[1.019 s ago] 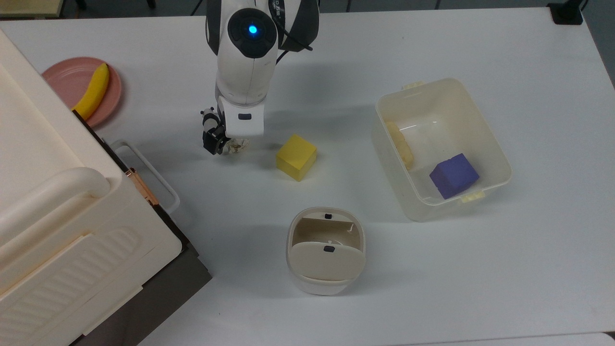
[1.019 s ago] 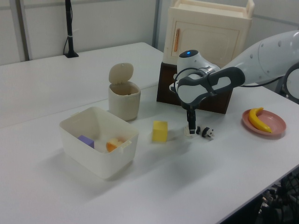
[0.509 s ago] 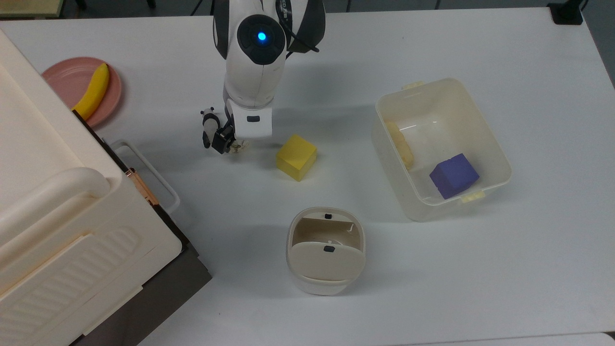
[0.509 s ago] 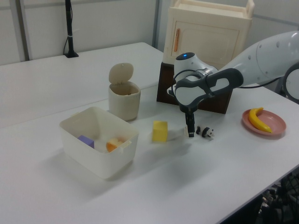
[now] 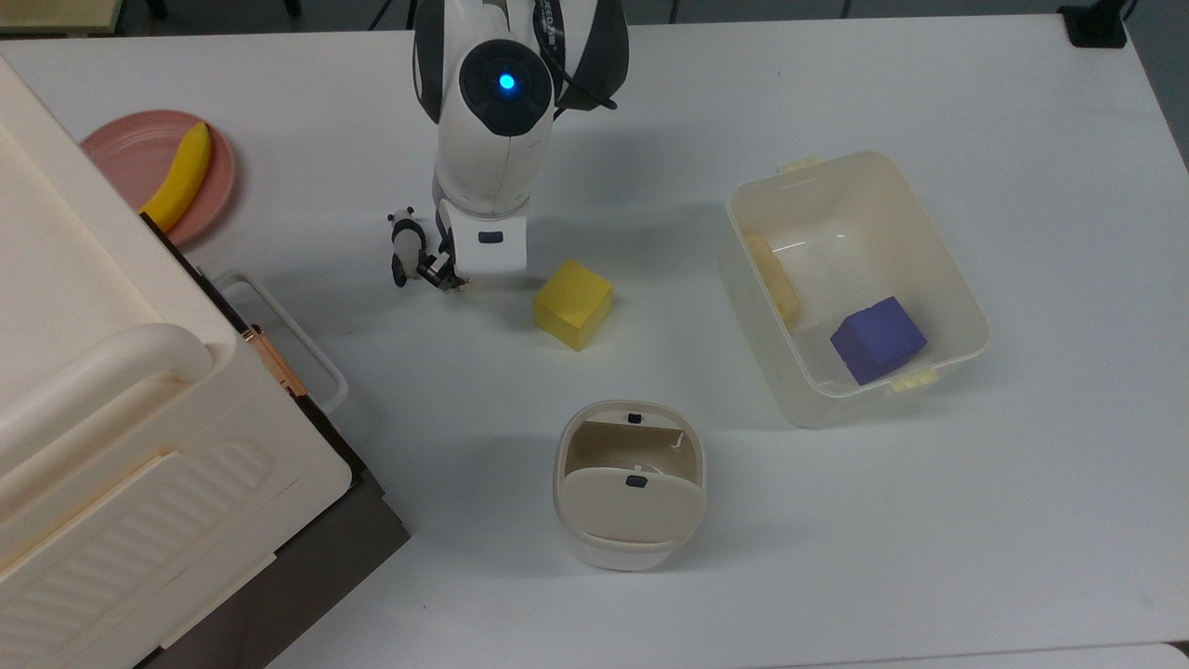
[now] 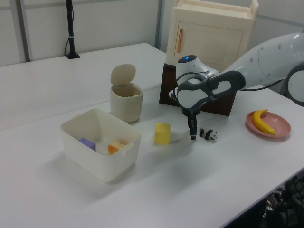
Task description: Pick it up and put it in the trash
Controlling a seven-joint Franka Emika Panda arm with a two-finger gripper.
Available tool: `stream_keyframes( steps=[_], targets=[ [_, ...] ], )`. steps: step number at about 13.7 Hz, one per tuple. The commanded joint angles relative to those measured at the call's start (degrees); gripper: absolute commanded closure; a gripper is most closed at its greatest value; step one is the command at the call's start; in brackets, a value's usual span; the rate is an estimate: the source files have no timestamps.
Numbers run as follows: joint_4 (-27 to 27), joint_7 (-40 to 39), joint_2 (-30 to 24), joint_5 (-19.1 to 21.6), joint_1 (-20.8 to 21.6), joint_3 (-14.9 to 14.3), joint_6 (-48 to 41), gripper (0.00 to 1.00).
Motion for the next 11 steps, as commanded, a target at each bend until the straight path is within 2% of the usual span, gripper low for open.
stream_keyframes(
  steps=[1,3,8,11],
  targets=[
    [0.36,2.52,-0.44,0.15,0.57,0.48,-1.21,0.9],
    [0.71,5.68,-0.44,-0.03,0.48,1.01,-1.03,0.92],
    [7.03,15.7,-0.53,0.41,0.13,1.54,-0.51,0.92],
    [11.42,18.78,-0.53,0.5,0.13,1.71,-0.42,0.91]
  ],
)
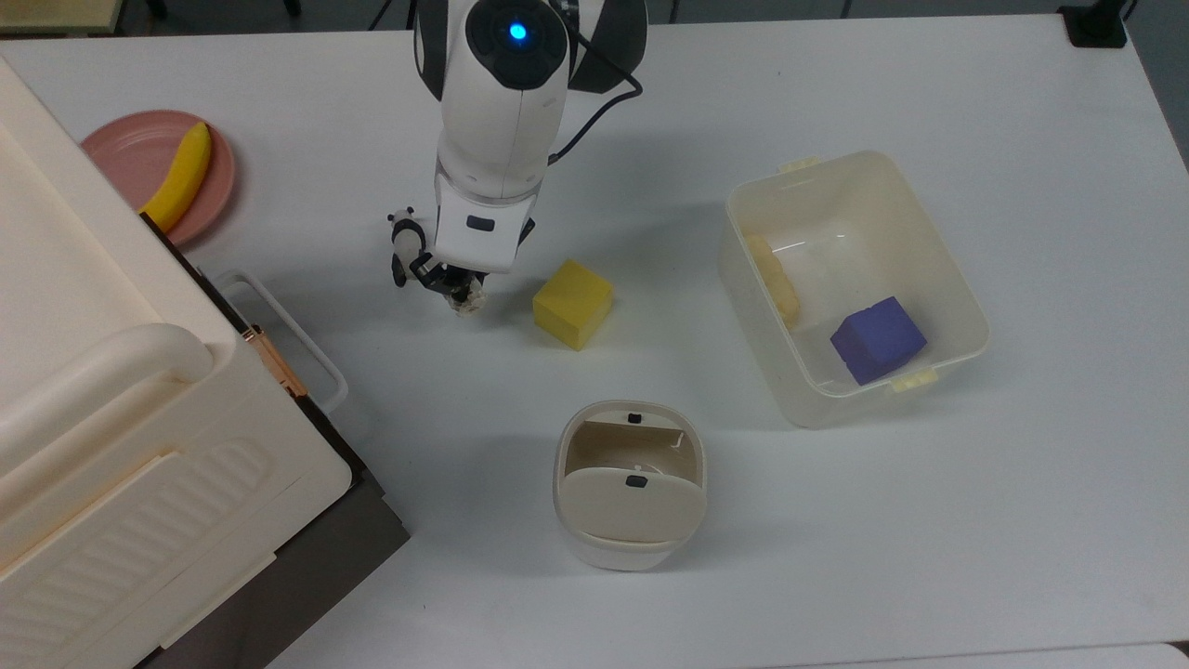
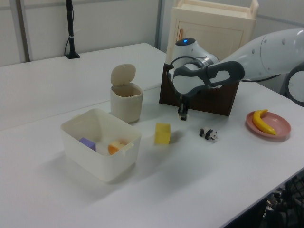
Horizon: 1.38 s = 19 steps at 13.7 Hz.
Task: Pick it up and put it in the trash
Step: 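Carry the white object over the beige trash bin opening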
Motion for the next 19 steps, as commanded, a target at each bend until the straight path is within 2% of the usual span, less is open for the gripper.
stream_keyframes(
  steps=[1,4,8,10,12,16,19],
  targets=[
    [5.6,4.9,-0.41,0.5,0.04,0.88,-0.43,0.91],
    [9.66,7.29,-0.33,0.23,0.38,2.72,1.23,0.91],
    [10.37,10.08,-0.15,0.58,1.96,3.96,9.65,0.9],
    [10.89,19.74,2.3,-0.38,3.37,3.87,14.31,0.9],
    [14.05,28.35,5.73,-1.08,5.04,3.7,17.32,0.91],
    [21.17,31.9,10.3,-2.14,5.13,3.61,21.35,0.91],
    [21.27,31.81,11.62,-3.89,5.66,3.26,24.52,0.91]
  ],
)
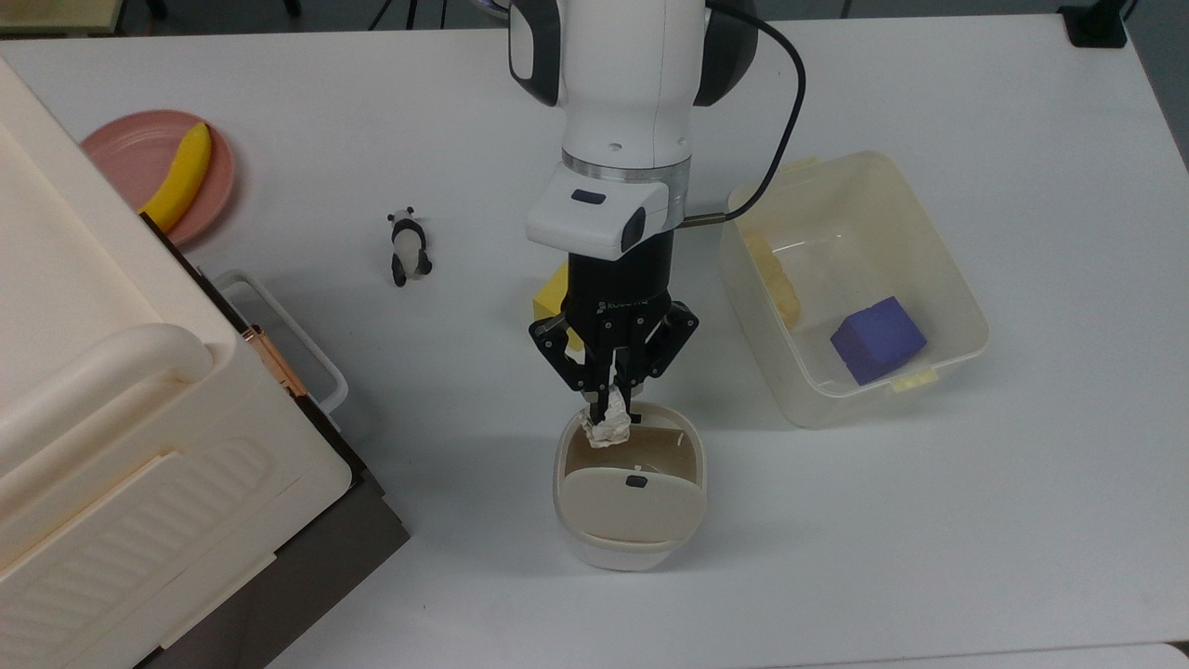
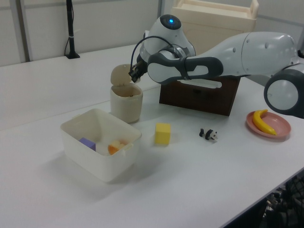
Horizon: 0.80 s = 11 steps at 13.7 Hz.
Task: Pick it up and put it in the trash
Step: 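Carry the white object over the beige trash bin opening, then open the gripper to drop the white object into the bin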
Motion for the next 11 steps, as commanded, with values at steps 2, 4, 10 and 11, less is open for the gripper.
stream_keyframes(
  steps=[2,4,10,11],
  targets=[
    [1.39,1.77,3.14,-4.56,1.08,-0.86,2.61,0.89],
    [1.39,1.77,3.32,-5.09,1.08,-0.86,2.7,0.89],
    [1.21,1.77,3.41,-5.36,1.26,-0.86,2.7,0.58],
    [1.13,1.68,3.41,-5.88,1.17,-0.86,2.7,0.19]
  ],
)
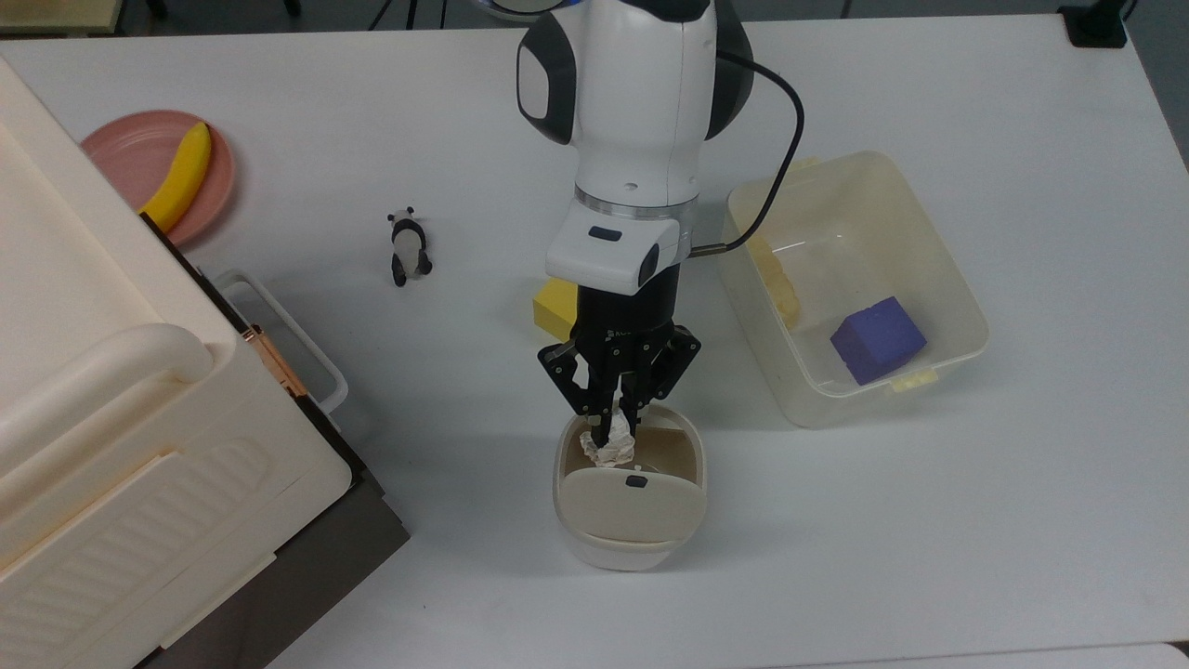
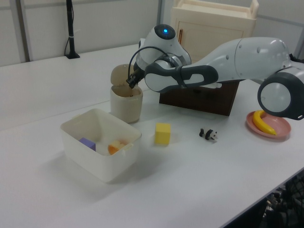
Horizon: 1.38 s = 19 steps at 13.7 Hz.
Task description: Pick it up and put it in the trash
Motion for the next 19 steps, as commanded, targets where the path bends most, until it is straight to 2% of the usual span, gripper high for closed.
stream_keyframes(
  steps=[1,7,8,10,11,13,15,16,17,18,19],
  targets=[
    [0.4,1.12,0.39,-3.18,0.76,-0.86,1.08,0.0],
    [0.31,1.55,-0.05,-4.15,0.76,-0.6,0.99,0.0],
    [-0.48,1.73,-1.79,-3.98,0.68,-0.42,0.3,0.0],
    [-7.56,1.82,-8.45,-3.63,0.5,-0.59,-1.98,0.0],
    [-10.39,2.25,-12.06,-3.28,0.5,-0.6,-5.04,0.0],
    [-16.02,10.91,-20.41,-2.66,1.2,-0.42,-19.07,0.0],
    [-17.62,23.11,-25.25,-2.93,2.86,-0.16,-32.86,0.0],
    [-17.8,23.44,-27.63,-2.32,3.05,-0.24,-39.72,0.0],
    [-17.71,21.44,-29.13,0.21,2.88,-0.51,-42.57,0.0],
    [-17.62,14.89,-32.28,7.2,2.35,-1.73,-45.3,0.0],
    [-17.62,10.65,-34.57,12.06,2.26,-4.26,-47.33,0.0]
  ],
)
